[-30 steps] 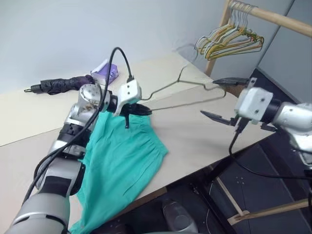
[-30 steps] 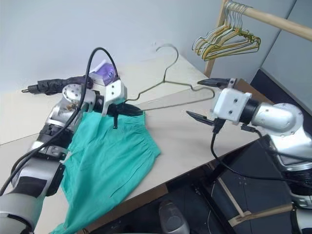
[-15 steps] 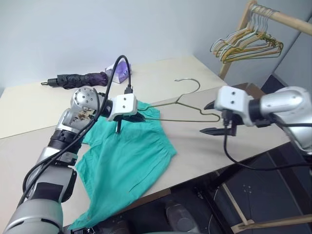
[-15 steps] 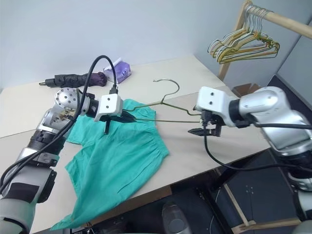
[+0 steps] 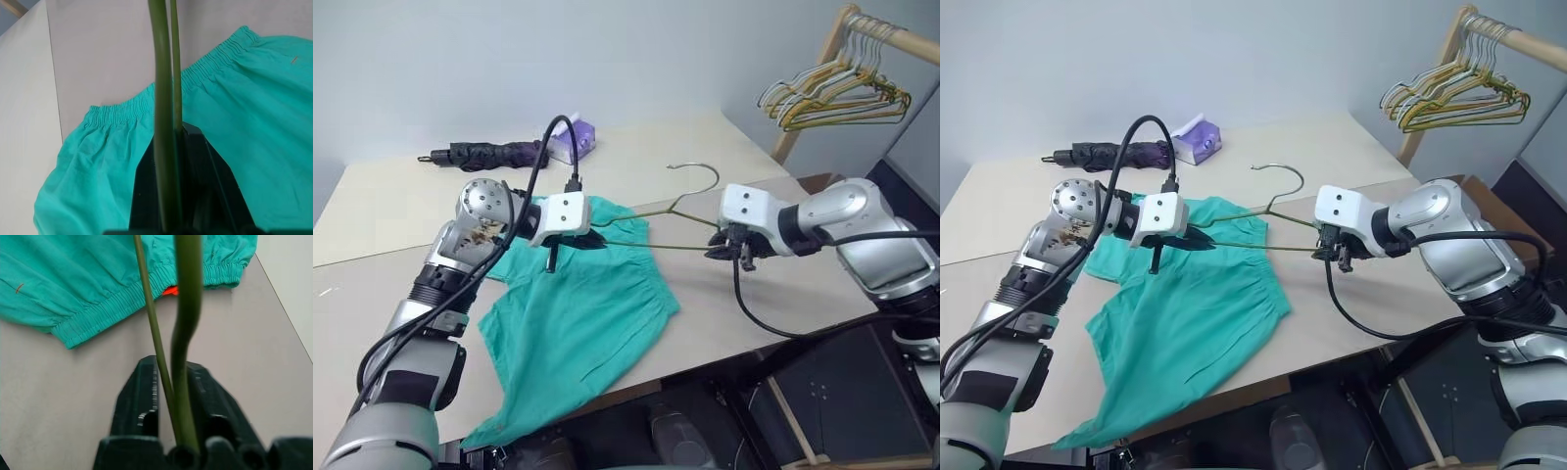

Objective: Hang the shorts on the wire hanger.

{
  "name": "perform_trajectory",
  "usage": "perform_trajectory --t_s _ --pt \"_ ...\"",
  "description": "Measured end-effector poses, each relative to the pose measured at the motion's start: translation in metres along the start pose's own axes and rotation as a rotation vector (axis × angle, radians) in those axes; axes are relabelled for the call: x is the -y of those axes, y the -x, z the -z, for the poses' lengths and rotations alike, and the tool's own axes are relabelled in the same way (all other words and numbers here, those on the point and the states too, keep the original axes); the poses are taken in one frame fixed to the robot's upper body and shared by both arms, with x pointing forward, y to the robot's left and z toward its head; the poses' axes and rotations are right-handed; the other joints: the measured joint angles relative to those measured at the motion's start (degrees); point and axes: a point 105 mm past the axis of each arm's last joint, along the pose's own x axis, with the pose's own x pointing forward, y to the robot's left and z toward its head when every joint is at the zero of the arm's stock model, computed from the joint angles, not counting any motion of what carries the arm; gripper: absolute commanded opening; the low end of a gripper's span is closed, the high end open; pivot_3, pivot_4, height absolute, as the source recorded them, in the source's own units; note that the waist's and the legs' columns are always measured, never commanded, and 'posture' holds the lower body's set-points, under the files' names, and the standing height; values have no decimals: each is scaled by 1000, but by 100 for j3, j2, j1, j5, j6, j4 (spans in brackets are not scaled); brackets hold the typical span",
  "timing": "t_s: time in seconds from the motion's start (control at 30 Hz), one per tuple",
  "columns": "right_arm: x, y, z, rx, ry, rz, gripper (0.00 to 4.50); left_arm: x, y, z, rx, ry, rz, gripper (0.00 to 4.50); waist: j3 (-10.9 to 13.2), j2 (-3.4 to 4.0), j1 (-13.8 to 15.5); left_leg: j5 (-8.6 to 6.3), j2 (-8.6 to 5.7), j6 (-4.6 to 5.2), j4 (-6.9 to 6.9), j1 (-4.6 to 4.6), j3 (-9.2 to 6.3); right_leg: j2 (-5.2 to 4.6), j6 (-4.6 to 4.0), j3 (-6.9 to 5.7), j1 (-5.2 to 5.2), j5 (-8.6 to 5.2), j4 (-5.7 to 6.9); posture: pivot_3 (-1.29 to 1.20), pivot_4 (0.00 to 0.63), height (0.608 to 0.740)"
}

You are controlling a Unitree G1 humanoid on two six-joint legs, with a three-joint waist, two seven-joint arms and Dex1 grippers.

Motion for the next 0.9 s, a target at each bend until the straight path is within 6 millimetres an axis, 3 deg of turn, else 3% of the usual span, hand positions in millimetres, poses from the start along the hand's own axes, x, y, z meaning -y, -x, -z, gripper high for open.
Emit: perform_trajectory --t_s 0.17,0.33,0.47,0.63,0.73,0.9 --pt "-3 0 -1 12 6 -24 13 0 2 1 3 1 -2 0 -1 1 24 0 -12 0 1 -3 -2 -14 2 -4 -1 0 0 -204 11 740" --pt "-7 4 1 41 -17 -46 0 1 4 0 69 45 18 1375 -1 1 24 0 -21 0 1 -4 -5 -22 6 -6 0 -1 1 -205 19 740" --pt "-15 19 15 73 -110 -46 0 -10 12 7 125 108 -58 2676 0 1 54 0 -27 1 2 -9 -10 -28 12 -11 1 -4 1 -198 29 740" --pt "-32 36 55 57 -370 -29 0 -28 39 5 222 191 -204 4299 1 -1 149 -2 -28 3 4 -10 -7 -29 17 -9 3 -7 1 -179 46 740" --pt "-44 37 76 35 -545 -27 0 -26 50 -3 308 255 -244 4438 0 1 182 -2 -27 3 5 -2 -5 -29 17 -8 12 -7 2 -168 54 740" --pt "-66 31 102 3 -791 -65 0 9 57 -2 324 398 -134 4438 1 2 213 -2 -25 3 5 0 -4 -25 16 -6 14 -7 0 -155 61 740"
